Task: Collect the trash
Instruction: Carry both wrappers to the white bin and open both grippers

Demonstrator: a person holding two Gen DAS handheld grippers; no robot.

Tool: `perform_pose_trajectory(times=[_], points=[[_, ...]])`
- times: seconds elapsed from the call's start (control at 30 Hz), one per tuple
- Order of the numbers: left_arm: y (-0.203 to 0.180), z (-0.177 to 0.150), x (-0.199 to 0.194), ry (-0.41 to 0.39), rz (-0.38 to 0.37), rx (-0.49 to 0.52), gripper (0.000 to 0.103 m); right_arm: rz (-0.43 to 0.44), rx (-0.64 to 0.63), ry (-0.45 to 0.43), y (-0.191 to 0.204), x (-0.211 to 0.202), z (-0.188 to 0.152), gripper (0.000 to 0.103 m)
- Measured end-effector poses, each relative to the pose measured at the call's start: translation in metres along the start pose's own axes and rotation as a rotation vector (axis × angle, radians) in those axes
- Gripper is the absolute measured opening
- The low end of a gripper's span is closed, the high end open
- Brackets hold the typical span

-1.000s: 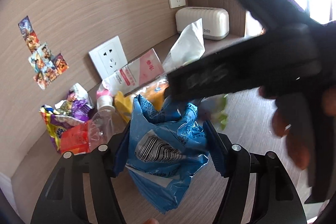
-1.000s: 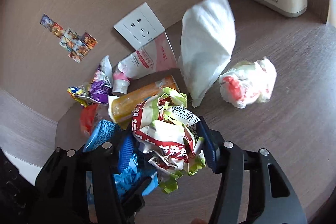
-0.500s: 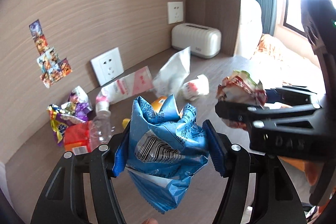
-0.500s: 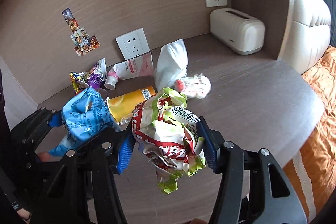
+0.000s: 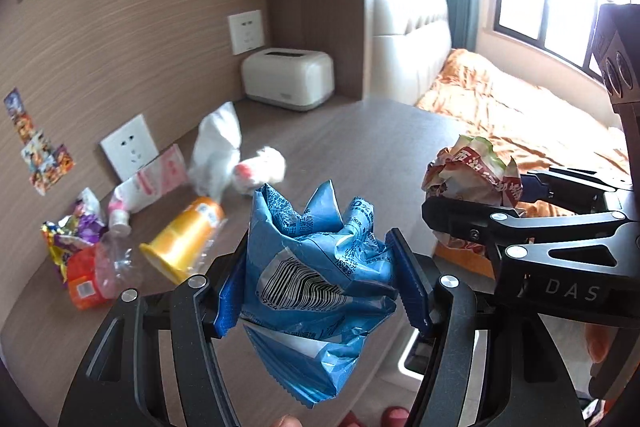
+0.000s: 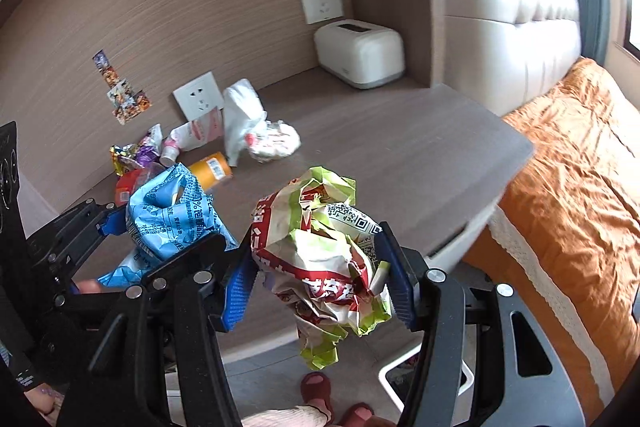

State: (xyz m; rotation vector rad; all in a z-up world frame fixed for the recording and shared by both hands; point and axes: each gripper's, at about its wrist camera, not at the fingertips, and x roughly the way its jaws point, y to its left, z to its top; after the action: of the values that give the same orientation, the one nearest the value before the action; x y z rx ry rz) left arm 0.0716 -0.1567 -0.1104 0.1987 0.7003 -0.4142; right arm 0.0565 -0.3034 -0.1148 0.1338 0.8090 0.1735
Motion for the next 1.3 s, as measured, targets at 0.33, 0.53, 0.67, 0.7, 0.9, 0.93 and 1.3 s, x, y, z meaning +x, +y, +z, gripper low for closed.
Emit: perform_pose_trajectory(times=[0.33,0.53,0.67,0.7,0.9,0.93,1.3], points=[[-0.074,0.002,0.008,0.017,-0.085,0.116,0.063,-0.100,0.111,-0.031,-0.060,-0.042,-0.032,0.058],[-0.121,-0.002,0.019,0.043,-0.149,0.196,0.063,-0.167,0.174,-0.040,-0.094,-0.065,-0.054,0.058],[-0.150,-0.007,0.026,0.058,-0.200,0.243,0.063,-0.220,0.225,-0.042,-0.116,-0.079,-0.071,0.058],[-0.157,-0.008,0.029,0.065,-0.213,0.254,0.063,-0.232,0.237,-0.041,-0.121,-0.082,-0.075,0.058],[-0.195,-0.022,0.046,0.118,-0.287,0.321,0.063,-0.295,0.331,-0.019,-0.151,-0.091,-0.104,0.058],[-0.201,-0.025,0.051,0.130,-0.297,0.335,0.063,-0.302,0.345,-0.012,-0.154,-0.090,-0.109,0.058],[-0.238,-0.060,0.099,0.248,-0.373,0.398,0.063,-0.333,0.447,0.078,-0.179,-0.060,-0.154,0.058]])
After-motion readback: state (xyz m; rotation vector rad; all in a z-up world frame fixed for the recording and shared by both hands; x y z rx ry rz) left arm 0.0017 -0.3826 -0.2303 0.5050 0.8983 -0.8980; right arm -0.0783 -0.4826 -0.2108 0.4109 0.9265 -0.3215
